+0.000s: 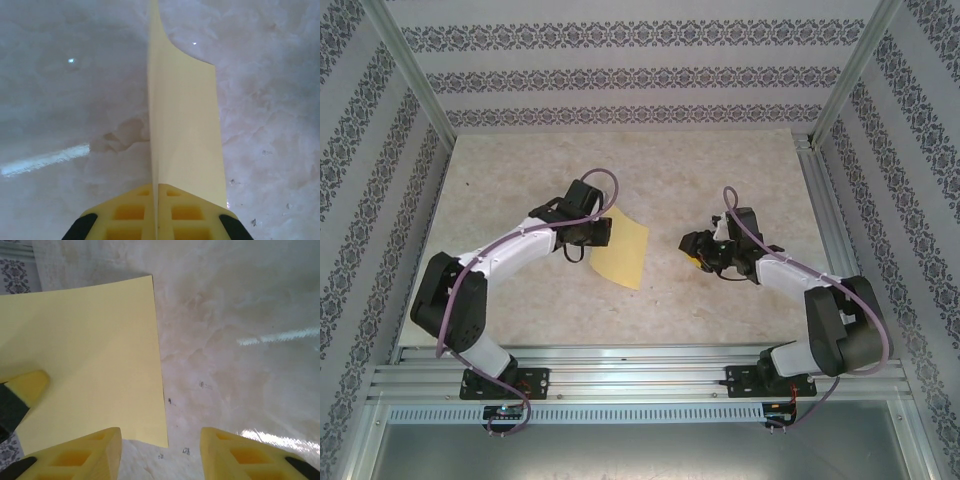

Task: Fold a paper plane with a square sheet of paper (fold left side to right side)
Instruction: Place a square sheet of paper at the center of the table.

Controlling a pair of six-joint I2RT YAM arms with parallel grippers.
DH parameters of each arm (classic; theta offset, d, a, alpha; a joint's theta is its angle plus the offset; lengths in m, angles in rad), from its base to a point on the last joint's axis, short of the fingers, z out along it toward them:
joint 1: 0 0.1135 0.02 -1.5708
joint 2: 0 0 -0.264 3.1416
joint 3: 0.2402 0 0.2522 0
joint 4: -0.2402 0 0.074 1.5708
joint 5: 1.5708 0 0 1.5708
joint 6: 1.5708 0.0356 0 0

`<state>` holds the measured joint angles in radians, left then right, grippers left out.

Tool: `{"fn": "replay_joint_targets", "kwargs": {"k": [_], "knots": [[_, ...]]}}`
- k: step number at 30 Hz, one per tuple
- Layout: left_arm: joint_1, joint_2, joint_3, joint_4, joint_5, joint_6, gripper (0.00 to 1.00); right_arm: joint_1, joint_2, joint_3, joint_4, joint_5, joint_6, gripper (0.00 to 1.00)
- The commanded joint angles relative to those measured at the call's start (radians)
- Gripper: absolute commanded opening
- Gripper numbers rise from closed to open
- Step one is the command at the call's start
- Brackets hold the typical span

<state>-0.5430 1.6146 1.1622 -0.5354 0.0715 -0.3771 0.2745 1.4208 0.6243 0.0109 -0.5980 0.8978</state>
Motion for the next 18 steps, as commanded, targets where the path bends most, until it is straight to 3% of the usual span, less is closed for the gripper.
{"fn": "replay_joint_targets", "kwargs": {"k": [1,5,10,18], "knots": [[-0.054,0.074,0.075,-0.216,-0.177,0.154,0.00,0.012,0.018,0.007,0.186,0.066,0.138,0.46],[-0.106,0.156,0.139,-0.279,-0.281,0.163,0.00,0.028,0.050,0.017,0.237,0.102,0.197,0.51],[-0.170,0.217,0.203,-0.302,-0.376,0.168,0.00,0.036,0.150,0.048,0.392,0.056,0.312,0.52],[-0.217,0.220,0.204,-0.256,-0.418,0.210,0.00,0.063,0.427,0.158,0.744,-0.021,0.618,0.44]]}}
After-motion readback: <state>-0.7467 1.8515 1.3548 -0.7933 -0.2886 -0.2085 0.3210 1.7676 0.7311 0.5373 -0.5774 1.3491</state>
